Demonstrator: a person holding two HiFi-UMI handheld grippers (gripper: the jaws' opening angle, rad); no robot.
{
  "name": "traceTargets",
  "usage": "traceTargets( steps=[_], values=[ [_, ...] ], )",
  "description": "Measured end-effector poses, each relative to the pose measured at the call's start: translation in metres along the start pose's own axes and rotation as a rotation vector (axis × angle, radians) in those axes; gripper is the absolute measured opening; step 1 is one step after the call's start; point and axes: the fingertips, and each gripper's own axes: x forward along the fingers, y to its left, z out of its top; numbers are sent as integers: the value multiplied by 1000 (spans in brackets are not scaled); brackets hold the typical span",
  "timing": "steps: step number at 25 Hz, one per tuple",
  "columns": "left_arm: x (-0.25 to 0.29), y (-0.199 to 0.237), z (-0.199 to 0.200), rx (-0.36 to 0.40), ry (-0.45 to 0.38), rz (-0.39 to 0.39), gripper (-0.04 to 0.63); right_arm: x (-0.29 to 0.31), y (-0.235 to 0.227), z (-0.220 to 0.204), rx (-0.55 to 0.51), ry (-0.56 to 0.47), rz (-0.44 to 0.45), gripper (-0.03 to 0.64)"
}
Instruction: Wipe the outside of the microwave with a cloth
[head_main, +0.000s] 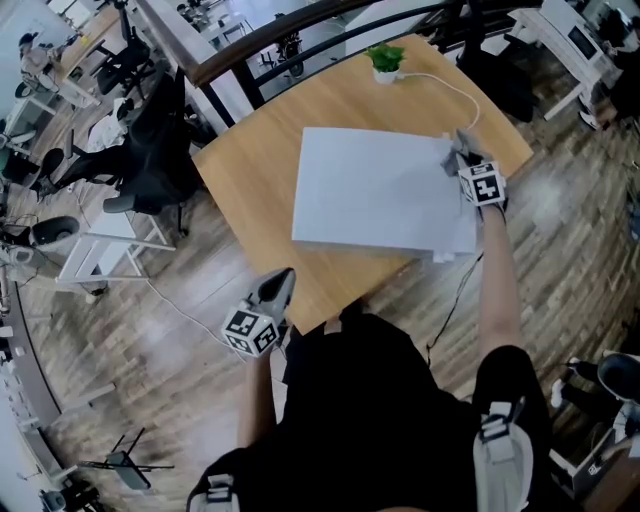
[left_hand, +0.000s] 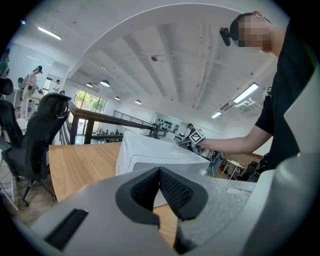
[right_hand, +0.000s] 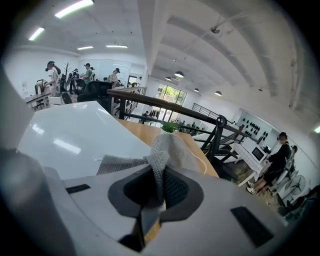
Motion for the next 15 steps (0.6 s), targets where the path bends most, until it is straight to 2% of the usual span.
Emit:
traceTargets(
  steps=[4, 15],
  values=[
    [0, 0, -6, -13, 5, 9, 2, 4, 2, 0, 21, -7, 15, 23],
    [4, 1, 1, -4, -3, 15, 2, 8, 2, 9, -12, 1, 8, 23]
  ],
)
